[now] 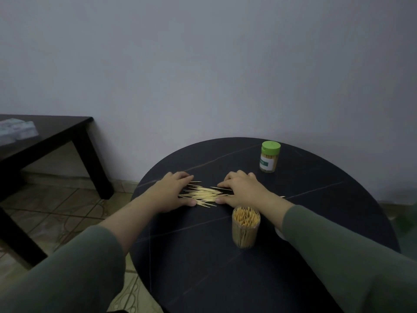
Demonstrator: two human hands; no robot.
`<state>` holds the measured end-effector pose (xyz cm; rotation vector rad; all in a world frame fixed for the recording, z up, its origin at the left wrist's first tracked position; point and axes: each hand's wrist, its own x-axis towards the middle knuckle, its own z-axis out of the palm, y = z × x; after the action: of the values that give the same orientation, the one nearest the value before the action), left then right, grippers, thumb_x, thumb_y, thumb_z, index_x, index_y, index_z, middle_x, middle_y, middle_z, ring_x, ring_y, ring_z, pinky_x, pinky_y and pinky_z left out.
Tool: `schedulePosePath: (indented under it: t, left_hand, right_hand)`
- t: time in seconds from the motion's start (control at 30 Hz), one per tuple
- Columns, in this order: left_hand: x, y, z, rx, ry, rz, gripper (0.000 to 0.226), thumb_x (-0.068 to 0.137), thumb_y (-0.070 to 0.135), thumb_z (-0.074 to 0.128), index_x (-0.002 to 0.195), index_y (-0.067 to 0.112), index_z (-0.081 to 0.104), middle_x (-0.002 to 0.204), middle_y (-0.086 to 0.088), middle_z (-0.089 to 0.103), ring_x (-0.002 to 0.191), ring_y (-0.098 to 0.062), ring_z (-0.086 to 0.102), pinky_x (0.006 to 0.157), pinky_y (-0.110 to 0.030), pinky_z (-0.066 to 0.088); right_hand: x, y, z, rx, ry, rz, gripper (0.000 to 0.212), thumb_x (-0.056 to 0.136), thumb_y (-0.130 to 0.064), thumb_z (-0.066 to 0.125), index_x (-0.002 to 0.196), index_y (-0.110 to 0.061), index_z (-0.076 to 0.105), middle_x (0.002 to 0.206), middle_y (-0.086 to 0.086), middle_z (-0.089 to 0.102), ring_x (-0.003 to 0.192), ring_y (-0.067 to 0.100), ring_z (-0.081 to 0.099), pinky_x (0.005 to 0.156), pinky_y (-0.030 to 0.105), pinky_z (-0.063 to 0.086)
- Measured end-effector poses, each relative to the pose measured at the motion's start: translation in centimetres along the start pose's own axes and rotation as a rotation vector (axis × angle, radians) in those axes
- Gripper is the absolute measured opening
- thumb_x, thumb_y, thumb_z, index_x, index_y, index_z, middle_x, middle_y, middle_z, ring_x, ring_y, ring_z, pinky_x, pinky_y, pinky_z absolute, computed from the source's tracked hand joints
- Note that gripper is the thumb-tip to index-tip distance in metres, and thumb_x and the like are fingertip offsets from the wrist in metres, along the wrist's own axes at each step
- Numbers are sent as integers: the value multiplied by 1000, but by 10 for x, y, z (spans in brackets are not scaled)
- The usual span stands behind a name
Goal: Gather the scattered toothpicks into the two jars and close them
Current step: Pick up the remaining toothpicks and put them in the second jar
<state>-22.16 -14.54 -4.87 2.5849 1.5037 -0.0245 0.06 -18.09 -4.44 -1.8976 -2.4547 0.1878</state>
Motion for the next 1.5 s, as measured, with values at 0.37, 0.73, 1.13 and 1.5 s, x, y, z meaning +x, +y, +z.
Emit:
schedulePosePath:
  t: [0.37,0.73,1.13,1.5]
  left_hand:
    - [19,5,4,66,32,39,53,95,51,47,143,31,43,135,9,42,122,-13,32,107,-36,33]
    - [27,48,11,114,151,222,38,99,42,45,134,34,54,120,10,52,106,-10,42,95,-31,40]
    - [44,96,15,123,166,274,44,98,47,42,139,32,48,127,7,52,111,-12,43,95,-31,41]
    - [29,44,-13,102,28,43,39,97,23,45,133,35,52,133,9,46,122,-13,46,100,-33,42]
  right_hand:
    - [-2,8,-3,-52,51,-39,38,97,-44,48,134,-35,54,130,-5,54,119,18,42,99,41,27]
    - [-20,30,-20,-80,33,-18,31,96,-39,54,125,-34,63,123,-10,61,116,15,46,97,38,30]
    - [-47,82,-31,-51,-16,148,42,90,-45,60,131,-35,56,126,-9,61,120,14,50,106,42,27]
    - [-50,87,-30,-101,-100,220,69,87,-50,63,147,-36,33,149,1,36,137,24,33,112,49,25]
